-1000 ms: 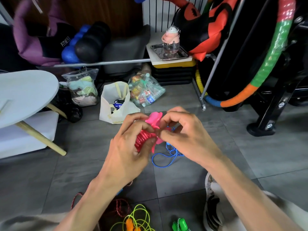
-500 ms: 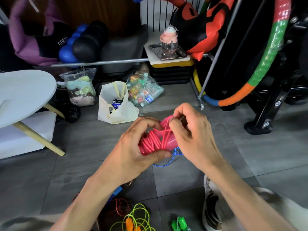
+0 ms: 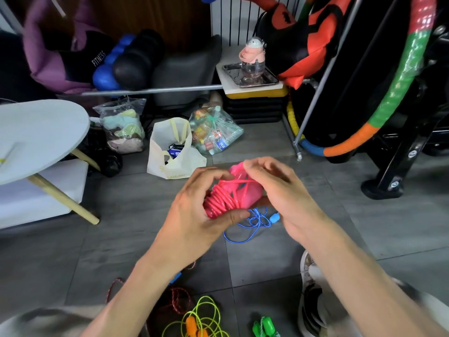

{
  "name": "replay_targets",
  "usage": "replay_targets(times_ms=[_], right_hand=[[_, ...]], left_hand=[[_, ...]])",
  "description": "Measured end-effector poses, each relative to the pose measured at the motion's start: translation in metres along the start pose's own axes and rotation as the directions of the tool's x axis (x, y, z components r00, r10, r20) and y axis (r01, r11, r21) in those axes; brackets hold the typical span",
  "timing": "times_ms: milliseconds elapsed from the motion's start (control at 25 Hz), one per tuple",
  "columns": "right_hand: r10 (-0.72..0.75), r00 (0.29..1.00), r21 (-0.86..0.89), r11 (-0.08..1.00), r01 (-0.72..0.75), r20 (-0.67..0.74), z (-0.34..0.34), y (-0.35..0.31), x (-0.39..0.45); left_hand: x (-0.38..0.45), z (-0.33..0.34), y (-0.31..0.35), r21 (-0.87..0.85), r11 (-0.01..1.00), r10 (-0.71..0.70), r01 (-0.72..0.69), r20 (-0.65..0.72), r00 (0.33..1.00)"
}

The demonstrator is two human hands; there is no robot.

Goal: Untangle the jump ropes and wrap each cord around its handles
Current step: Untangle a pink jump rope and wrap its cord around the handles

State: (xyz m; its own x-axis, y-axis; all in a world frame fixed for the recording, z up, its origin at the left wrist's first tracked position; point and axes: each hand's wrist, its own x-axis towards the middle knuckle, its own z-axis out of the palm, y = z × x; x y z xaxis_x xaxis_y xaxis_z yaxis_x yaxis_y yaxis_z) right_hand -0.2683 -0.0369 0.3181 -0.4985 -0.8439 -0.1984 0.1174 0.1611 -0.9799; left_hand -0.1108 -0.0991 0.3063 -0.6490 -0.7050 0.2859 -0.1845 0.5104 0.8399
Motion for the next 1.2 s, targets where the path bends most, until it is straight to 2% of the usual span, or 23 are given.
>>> replay_targets(times_ms=[80, 160, 320, 400, 480, 520, 640, 720, 840, 920, 1000, 1080, 1200], right_hand=[[0.121, 0.992, 0.126, 0.984, -0.122, 0.015, 0.007, 0.007, 0.000], [0.195, 0.975, 0.224, 0.951, -0.215, 0.108, 0.007, 0.009, -0.001], [0.178, 0.966, 0.214, 0.952, -0.217, 0.188, 0.002, 0.013, 0.000], [0.163, 0.968, 0.222, 0.953, -0.204, 0.190, -0.002, 0.019, 0.004], [0.176, 0.971, 0.203, 0.957, -0.207, 0.162, -0.006, 0.031, 0.009], [0.204, 0.969, 0.192, 0.955, -0.228, 0.138, -0.009, 0.042, 0.013], [0.296, 0.954, 0.115, 0.947, -0.299, 0.041, -0.022, 0.093, 0.024], [0.396, 0.918, -0.025, 0.918, -0.397, -0.040, -0.034, 0.141, 0.025], [0.524, 0.825, -0.087, 0.831, -0.549, -0.212, -0.053, 0.211, 0.020], [0.614, 0.729, 0.019, 0.769, -0.639, -0.304, -0.061, 0.250, 0.012], [0.691, 0.634, 0.161, 0.710, -0.686, -0.347, -0.067, 0.299, 0.003], [0.716, 0.609, 0.151, 0.681, -0.716, -0.340, -0.075, 0.353, -0.007], [0.777, 0.558, 0.131, 0.610, -0.781, -0.291, -0.091, 0.416, -0.023]], left_hand=[[-0.004, 0.003, -0.001, -0.001, 0.999, -0.044, 0.044, -0.032, 0.999], [-0.005, 0.005, -0.001, -0.040, 0.989, -0.143, 0.140, -0.076, 0.987], [-0.004, 0.008, -0.002, -0.295, 0.917, -0.300, 0.269, -0.065, 0.952], [-0.004, 0.009, -0.006, -0.478, 0.816, -0.381, 0.323, -0.026, 0.924], [-0.005, 0.013, -0.014, -0.634, 0.640, -0.475, 0.434, 0.117, 0.872], [-0.005, 0.015, -0.020, -0.640, 0.581, -0.519, 0.502, 0.184, 0.835], [-0.007, 0.030, -0.051, -0.495, 0.582, -0.636, 0.645, 0.218, 0.740], [-0.021, 0.044, -0.081, -0.370, 0.587, -0.701, 0.720, 0.213, 0.681], [-0.056, 0.062, -0.136, -0.107, 0.552, -0.769, 0.827, 0.319, 0.555], [-0.076, 0.072, -0.164, -0.005, 0.494, -0.814, 0.870, 0.349, 0.464], [-0.088, 0.085, -0.189, -0.043, 0.441, -0.857, 0.897, 0.279, 0.434], [-0.100, 0.104, -0.207, -0.035, 0.431, -0.866, 0.902, 0.265, 0.424], [-0.111, 0.126, -0.224, -0.005, 0.450, -0.846, 0.893, 0.316, 0.429]])
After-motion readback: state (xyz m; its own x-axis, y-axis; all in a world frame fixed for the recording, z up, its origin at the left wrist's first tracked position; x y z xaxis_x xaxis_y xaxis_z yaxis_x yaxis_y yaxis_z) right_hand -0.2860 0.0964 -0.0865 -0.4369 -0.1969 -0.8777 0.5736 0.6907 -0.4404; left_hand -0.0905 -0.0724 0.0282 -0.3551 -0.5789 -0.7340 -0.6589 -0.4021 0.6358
